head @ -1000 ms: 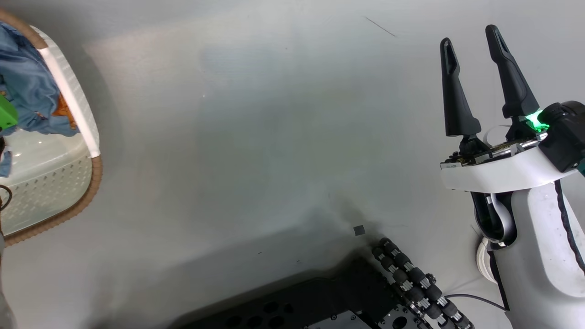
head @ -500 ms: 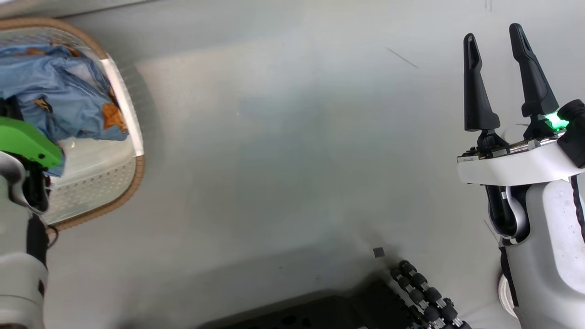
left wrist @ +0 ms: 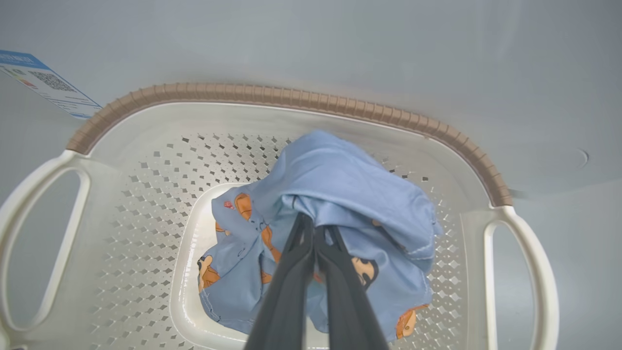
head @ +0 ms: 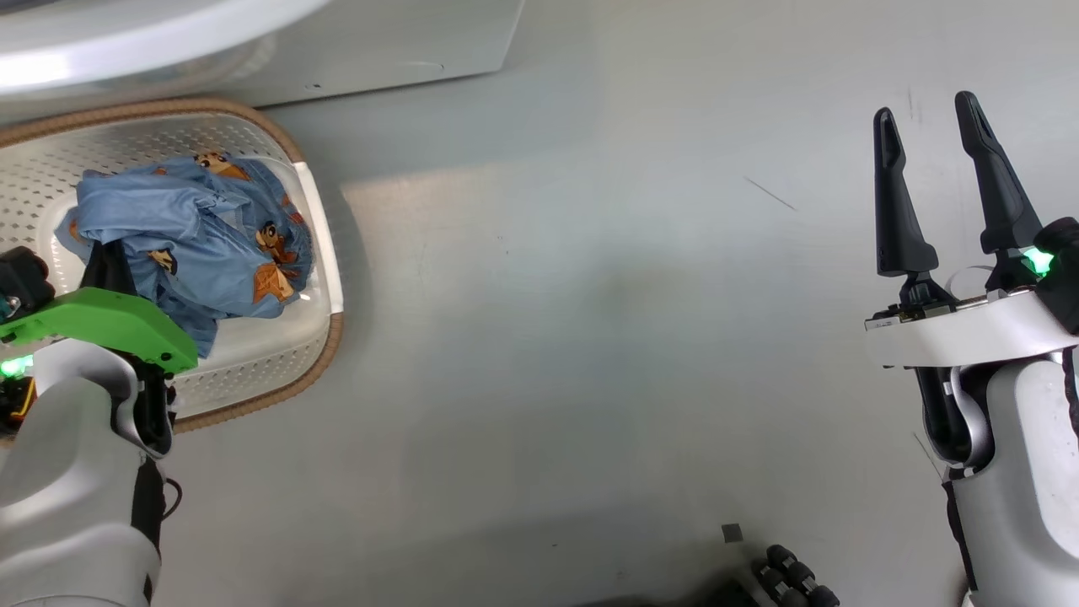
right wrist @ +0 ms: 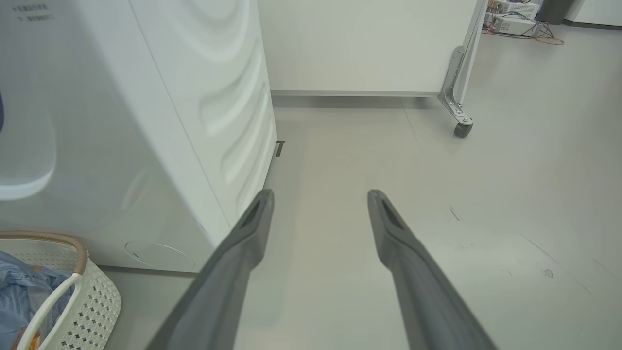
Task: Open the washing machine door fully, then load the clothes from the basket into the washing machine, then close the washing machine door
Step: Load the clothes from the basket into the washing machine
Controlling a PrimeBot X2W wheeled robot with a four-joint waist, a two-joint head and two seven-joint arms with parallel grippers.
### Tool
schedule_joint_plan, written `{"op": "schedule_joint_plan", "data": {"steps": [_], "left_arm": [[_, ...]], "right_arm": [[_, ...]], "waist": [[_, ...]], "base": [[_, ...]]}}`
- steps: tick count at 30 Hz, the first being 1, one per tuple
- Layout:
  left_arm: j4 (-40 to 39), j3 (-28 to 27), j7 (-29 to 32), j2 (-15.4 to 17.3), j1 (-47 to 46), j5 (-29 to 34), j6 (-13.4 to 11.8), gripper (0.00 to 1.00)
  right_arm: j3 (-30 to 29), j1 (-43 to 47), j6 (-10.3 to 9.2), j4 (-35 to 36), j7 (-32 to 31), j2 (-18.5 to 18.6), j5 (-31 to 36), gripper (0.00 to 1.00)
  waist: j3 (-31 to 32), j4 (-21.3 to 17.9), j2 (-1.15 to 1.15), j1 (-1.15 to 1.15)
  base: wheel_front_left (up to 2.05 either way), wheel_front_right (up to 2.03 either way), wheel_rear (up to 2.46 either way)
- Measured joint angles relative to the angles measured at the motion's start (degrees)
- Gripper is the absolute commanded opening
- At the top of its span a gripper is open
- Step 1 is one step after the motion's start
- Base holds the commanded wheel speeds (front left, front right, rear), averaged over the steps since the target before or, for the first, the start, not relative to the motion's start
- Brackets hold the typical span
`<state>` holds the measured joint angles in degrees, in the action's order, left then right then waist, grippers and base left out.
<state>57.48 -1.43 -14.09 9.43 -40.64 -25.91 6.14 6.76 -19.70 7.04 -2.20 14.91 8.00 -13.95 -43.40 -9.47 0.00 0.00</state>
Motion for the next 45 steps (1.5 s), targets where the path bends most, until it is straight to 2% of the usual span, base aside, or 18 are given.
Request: {"op": "schedule_joint_plan", "data": {"steps": [11, 25, 45], "left_arm": [[-6.3, 1.1, -0.4, -4.7, 5.1, 1.2, 0.5, 0.00], [-17.6, -2.1, -0.4, -6.5, 15.5, 2.4, 0.5, 0.00], [-29.2, -1.2, -0.4, -7.0, 29.9, 6.3, 0.4, 0.00]], "right_arm": [[-2.0, 4.6, 0.00, -1.0, 0.0, 1.8, 0.5, 1.00], [-2.8, 12.3, 0.00, -3.3, 0.0, 1.6, 0.5, 1.00], [-2.4, 23.2, 0.00, -4.7, 0.0, 1.2, 0.2, 1.00]], "waist": [[8.4, 3.2, 0.00, 0.00], [19.9, 7.5, 0.00, -0.01], [36.4, 10.3, 0.00, -0.01]], "base": [[0.00, 0.00, 0.00], [0.00, 0.00, 0.00], [0.00, 0.00, 0.00]]}}
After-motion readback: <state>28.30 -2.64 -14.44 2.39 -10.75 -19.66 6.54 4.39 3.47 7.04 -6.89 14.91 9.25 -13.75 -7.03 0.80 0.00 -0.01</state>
